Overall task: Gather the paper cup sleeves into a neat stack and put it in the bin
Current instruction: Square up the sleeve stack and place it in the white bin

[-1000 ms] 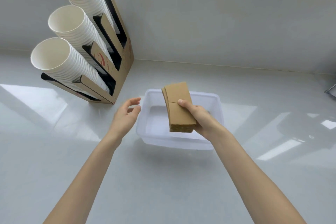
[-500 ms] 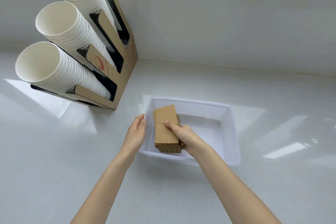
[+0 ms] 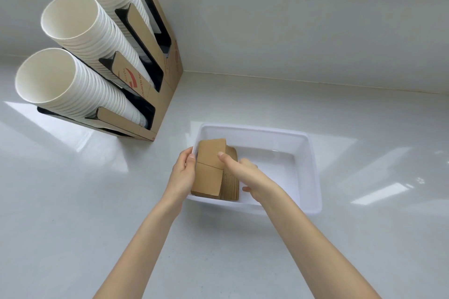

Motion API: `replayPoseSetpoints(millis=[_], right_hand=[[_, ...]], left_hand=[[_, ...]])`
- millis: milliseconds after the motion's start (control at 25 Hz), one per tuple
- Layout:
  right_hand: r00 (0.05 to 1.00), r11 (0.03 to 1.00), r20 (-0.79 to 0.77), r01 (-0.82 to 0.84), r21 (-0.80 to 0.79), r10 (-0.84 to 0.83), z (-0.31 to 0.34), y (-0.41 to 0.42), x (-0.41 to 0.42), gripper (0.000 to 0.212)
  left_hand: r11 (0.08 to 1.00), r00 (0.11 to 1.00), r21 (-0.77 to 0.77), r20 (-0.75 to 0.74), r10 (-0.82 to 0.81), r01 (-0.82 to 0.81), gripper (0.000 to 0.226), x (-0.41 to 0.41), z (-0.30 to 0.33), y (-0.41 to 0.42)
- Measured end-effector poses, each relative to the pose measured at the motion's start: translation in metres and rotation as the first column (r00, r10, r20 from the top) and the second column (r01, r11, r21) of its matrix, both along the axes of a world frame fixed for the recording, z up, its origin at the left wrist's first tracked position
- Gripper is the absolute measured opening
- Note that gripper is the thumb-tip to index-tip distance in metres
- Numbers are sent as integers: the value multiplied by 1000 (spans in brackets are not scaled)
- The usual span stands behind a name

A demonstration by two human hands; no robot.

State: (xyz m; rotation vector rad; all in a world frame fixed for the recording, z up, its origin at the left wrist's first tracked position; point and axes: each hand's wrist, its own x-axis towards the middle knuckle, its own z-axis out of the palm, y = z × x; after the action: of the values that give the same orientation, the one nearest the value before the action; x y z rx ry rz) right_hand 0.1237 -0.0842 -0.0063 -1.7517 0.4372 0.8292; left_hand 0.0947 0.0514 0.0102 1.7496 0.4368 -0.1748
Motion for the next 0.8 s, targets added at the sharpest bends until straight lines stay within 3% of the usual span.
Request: replayPoseSetpoints(millis=[200, 440, 720, 800], right_hand=[[1000, 1000, 10, -23, -6, 23, 0, 11, -2, 74], [997, 990, 9, -76, 122, 75, -4, 22, -5, 81], [969, 974, 97, -227, -20, 228, 10, 9, -7, 54], [952, 959, 118, -278, -59, 284, 19, -1, -9, 52]], left_hand=[[1000, 1000, -1, -24, 9, -9, 38, 0, -7, 0], [1000, 998, 16, -65, 4, -3, 40, 3, -17, 4], [998, 998, -46, -32, -52, 51, 34, 5, -5, 13], [995, 994, 16, -55, -94, 95, 37, 9, -3, 21]])
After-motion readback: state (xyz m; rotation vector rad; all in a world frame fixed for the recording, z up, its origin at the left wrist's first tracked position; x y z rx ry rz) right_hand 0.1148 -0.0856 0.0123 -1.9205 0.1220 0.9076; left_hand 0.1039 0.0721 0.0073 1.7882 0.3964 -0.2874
